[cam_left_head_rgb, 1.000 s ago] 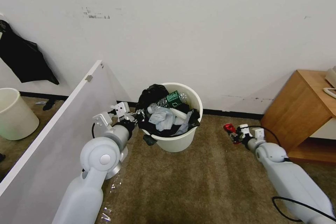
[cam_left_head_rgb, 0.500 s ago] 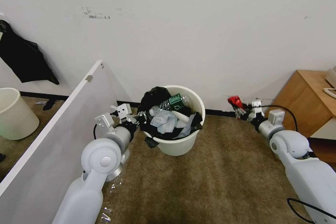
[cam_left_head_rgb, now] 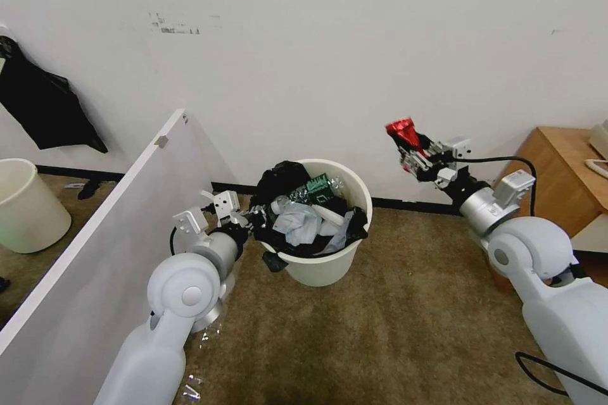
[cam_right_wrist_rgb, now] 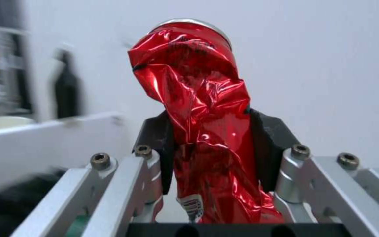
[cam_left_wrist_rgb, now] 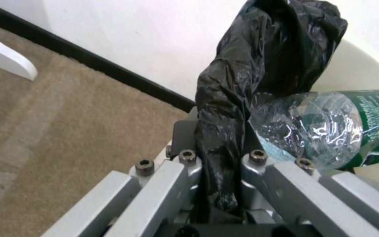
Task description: Pick up the trash bin, then pick up the garbage from the floor and place it into the trash bin.
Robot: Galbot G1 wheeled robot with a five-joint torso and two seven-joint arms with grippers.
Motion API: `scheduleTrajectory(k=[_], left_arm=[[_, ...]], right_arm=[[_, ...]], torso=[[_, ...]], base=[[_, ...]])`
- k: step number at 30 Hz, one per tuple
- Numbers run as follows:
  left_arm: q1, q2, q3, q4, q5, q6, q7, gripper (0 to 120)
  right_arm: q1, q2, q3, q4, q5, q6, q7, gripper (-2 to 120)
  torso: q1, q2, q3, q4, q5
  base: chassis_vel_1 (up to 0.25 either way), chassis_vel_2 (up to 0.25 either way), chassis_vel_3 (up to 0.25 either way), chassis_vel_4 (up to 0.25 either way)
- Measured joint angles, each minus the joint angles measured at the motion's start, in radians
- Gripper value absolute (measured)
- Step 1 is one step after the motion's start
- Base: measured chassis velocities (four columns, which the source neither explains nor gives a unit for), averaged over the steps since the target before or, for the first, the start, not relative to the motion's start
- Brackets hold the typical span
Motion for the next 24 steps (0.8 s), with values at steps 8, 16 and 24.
scheduleTrajectory(k=[8, 16, 24], left_arm=[[-0.024, -0.015, 0.074, 0.025, 0.005, 0.000, -0.003, 4], [-0.056, -0.058, 0.130, 0.060, 0.018, -0.001, -0.007, 4], [-0.065, -0.064, 0.141, 0.065, 0.020, -0.003, -0.007, 4]], right_arm=[[0.001, -0.058, -0.017, 0.036, 0.055, 0.047, -0.107, 33], [0.019, -0.148, -0.050, 0.065, 0.106, 0.043, -0.125, 33], [0.056, -0.193, -0.137, 0.047, 0.129, 0.028, -0.118, 33]], torso=[[0.000, 0.000, 0.000, -0.0001, 0.0003], [0.000, 0.000, 0.000, -0.0002, 0.0003], [0.000, 0.000, 0.000, 0.0001, 0.0002]], base=[[0.000, 0.000, 0.000, 0.000], [0.000, 0.000, 0.000, 0.000], [0.000, 0.000, 0.000, 0.000]])
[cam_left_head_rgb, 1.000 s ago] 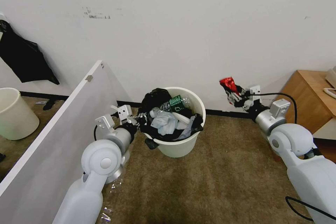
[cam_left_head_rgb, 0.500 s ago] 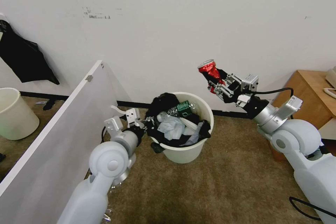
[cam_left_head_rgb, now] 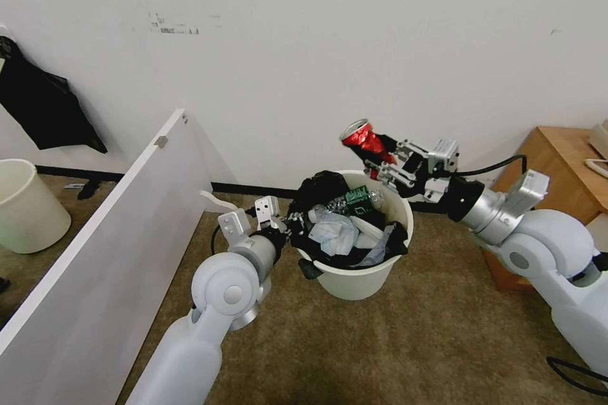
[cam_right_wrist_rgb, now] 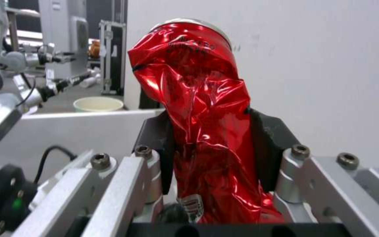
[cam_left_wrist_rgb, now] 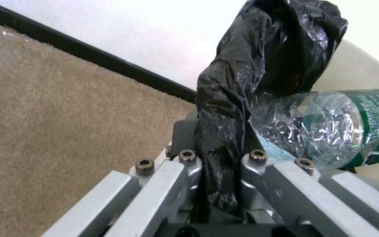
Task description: Pick up the trash bin, then pick up the garbage from the floor and place it into the trash bin.
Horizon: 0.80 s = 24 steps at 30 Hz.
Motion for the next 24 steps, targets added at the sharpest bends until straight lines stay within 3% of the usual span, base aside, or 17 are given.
scheduleTrajectory(k=[24], left_arm=[[-0.002, 0.005, -0.011, 0.000, -0.005, -0.002, 0.006, 4]], right_arm=[[-0.013, -0.010, -0.103, -0.099, -0.036, -0.026, 0.023, 33]], torso=[[0.000, 0.000, 0.000, -0.0002, -0.0001]], base=[[0.000, 0.000, 0.000, 0.000]])
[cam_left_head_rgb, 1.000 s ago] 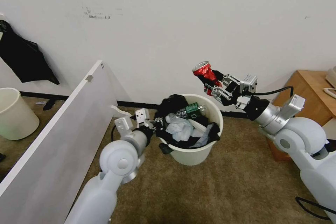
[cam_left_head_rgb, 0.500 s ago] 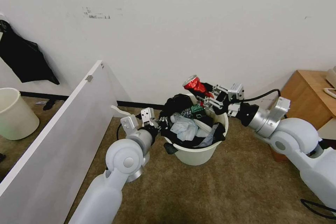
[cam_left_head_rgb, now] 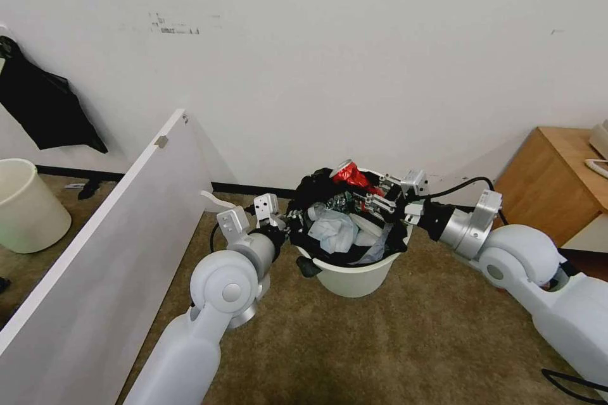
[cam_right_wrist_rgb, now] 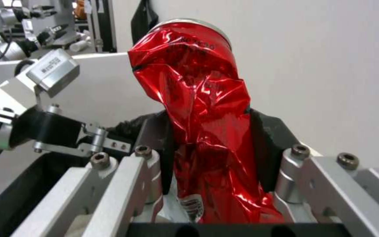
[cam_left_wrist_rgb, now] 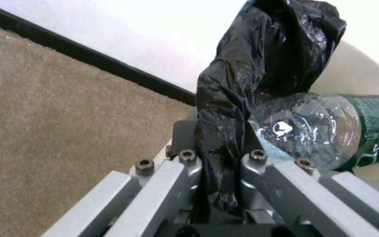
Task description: Pick up the trash bin, then pick up the garbage from the floor and place it into the trash bin.
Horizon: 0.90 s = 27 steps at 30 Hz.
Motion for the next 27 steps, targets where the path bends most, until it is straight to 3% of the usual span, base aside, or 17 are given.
scheduleTrajectory(k=[12, 17, 20, 27], left_arm=[[-0.007, -0.004, 0.000, 0.007, -0.001, -0.001, 0.001, 4], [-0.006, -0.004, -0.005, 0.008, -0.001, -0.001, 0.002, 4], [-0.006, -0.004, -0.006, 0.008, -0.001, -0.001, 0.002, 4], [-0.009, -0.010, -0.010, 0.016, 0.000, -0.002, 0.002, 4]], right_arm=[[0.001, 0.001, -0.005, -0.008, -0.001, -0.006, 0.009, 36], [0.009, 0.002, -0.012, -0.010, -0.001, -0.014, 0.022, 59], [0.010, 0.002, -0.013, -0.010, -0.001, -0.015, 0.023, 64], [0.010, -0.003, -0.012, -0.001, 0.003, -0.018, 0.027, 92]], torso=[[0.000, 0.000, 0.000, 0.0000, 0.0000], [0.000, 0.000, 0.000, 0.0000, -0.0001], [0.000, 0.000, 0.000, 0.0000, 0.0000], [0.000, 0.000, 0.000, 0.0000, 0.0000]], base=[[0.000, 0.000, 0.000, 0.000], [0.000, 0.000, 0.000, 0.000], [0.000, 0.000, 0.000, 0.000], [0.000, 0.000, 0.000, 0.000]])
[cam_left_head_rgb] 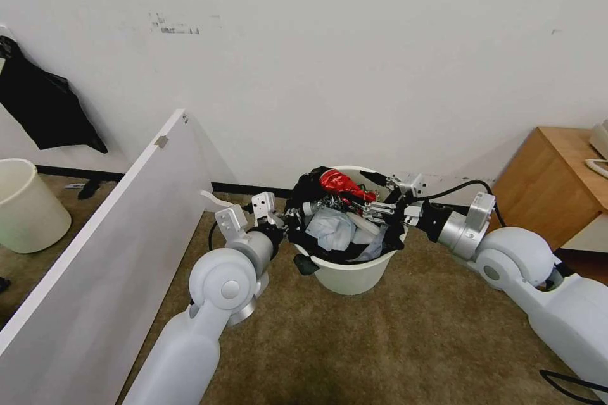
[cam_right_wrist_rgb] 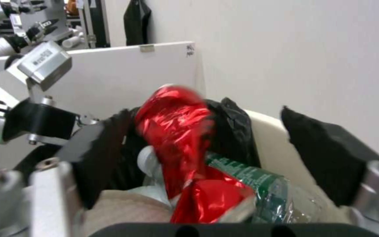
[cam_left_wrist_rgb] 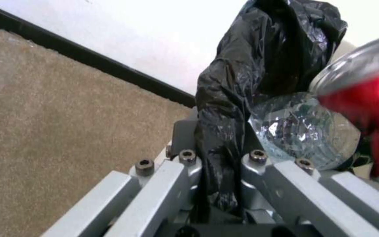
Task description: Pick up the trash bin, then pick up the garbage from the floor and place it into the trash bin.
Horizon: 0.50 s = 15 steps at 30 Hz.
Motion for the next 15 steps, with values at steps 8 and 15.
scheduleTrajectory(k=[8, 15], left_arm=[[0.000, -0.002, -0.006, 0.001, 0.002, 0.000, 0.000, 4], [0.004, -0.005, -0.015, 0.001, 0.004, 0.000, 0.000, 4]], right_arm=[[0.000, -0.008, 0.013, 0.022, 0.008, -0.003, 0.003, 100], [-0.001, -0.011, 0.037, 0.051, 0.017, -0.005, 0.008, 100]], torso=[[0.000, 0.000, 0.000, 0.0000, 0.0000], [0.000, 0.000, 0.000, 0.0000, 0.0000]], base=[[0.000, 0.000, 0.000, 0.000], [0.000, 0.000, 0.000, 0.000]])
